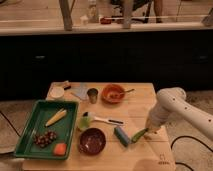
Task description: Place pepper in table surface
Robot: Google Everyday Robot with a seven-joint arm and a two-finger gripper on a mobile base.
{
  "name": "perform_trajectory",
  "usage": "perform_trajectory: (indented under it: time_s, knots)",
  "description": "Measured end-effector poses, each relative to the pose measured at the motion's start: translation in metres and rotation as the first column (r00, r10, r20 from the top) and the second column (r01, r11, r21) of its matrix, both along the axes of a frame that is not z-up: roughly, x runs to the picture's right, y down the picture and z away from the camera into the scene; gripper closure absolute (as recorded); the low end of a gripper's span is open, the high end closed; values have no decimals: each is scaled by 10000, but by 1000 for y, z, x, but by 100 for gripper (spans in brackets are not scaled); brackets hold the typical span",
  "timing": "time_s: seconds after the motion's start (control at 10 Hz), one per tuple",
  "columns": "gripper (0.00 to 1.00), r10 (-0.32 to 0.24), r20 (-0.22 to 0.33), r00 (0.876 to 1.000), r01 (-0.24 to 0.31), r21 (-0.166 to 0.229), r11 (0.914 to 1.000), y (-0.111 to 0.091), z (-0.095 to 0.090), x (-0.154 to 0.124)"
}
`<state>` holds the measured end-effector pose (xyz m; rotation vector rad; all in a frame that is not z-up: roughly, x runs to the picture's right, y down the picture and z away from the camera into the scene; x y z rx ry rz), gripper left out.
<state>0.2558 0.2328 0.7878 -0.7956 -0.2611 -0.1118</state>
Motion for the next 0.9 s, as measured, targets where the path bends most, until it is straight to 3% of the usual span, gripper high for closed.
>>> perform_trajectory:
  time_s: [0.3,0.9]
  knots:
    - [20,-37,80,10000,37,21,10000,1,-2,0]
    - [20,-173,426,9989,165,170,9997,4,-5,-1]
